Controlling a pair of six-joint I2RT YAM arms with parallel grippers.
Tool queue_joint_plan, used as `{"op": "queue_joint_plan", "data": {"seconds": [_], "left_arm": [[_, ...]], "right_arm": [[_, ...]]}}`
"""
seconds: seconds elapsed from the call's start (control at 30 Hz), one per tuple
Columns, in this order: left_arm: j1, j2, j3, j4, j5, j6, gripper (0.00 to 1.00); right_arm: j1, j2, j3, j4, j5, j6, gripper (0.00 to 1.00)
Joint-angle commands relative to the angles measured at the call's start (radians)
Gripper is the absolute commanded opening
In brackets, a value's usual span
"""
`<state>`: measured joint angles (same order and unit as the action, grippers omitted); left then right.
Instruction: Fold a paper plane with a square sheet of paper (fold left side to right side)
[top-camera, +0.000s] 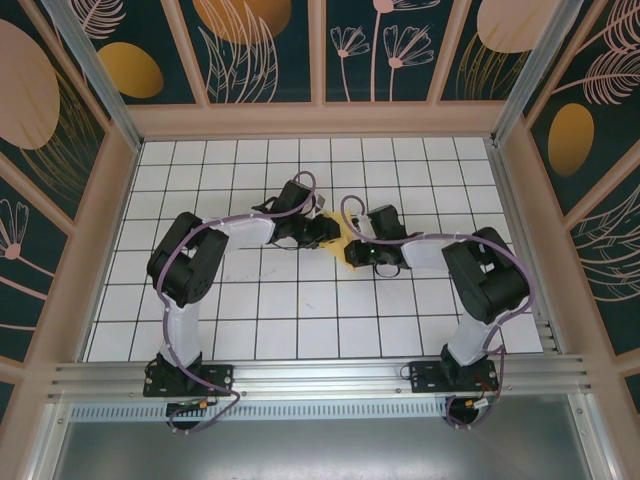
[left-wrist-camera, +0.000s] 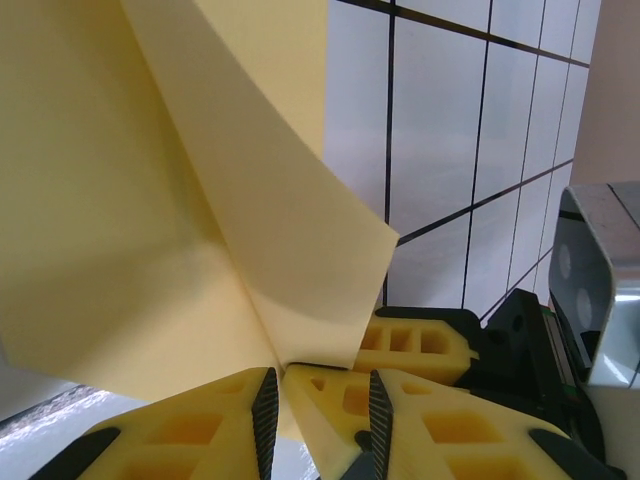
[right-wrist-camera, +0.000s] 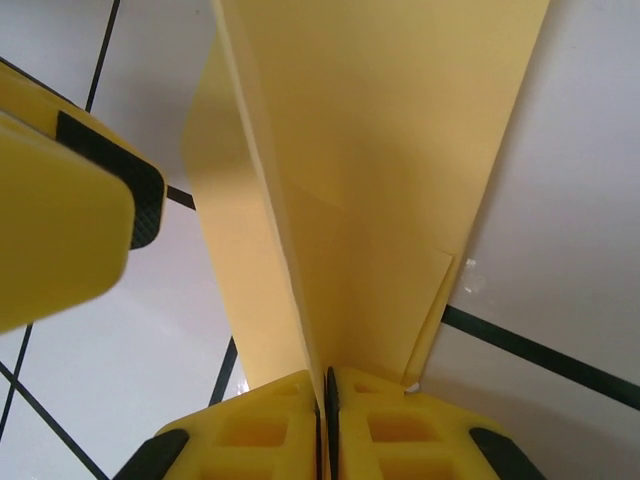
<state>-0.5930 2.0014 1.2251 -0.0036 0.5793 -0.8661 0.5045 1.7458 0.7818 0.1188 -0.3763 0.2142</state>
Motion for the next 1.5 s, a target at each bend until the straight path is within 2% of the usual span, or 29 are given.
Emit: {"op": "queue_joint_plan", "data": {"seconds": [0.0,0.6,1.1,1.47], "left_arm": [[0.001,0.015,0.011,0.014,0.015,0.002,0.33],[0.000,0.053,0.034,0.044,0.041,-0.005,0.36],[0.000,0.124,0.076,0.011,0.010,-0.004,0.34],[0.000,0.143,0.068,-0.006,-0.010,-0.003,0.34]], "right_arm": [[-0.007,0.039,0.016,-0.054,-0.042,-0.019,0.13],[-0.010,0.086,0.022,-0.063,-0.059,-0.008,0.12],[-0.020,0.104,0.026,-0.063,-0.078,-0.004,0.13],[-0.028,0.075,0.021,-0.046,-0.091,0.006,0.17]]}}
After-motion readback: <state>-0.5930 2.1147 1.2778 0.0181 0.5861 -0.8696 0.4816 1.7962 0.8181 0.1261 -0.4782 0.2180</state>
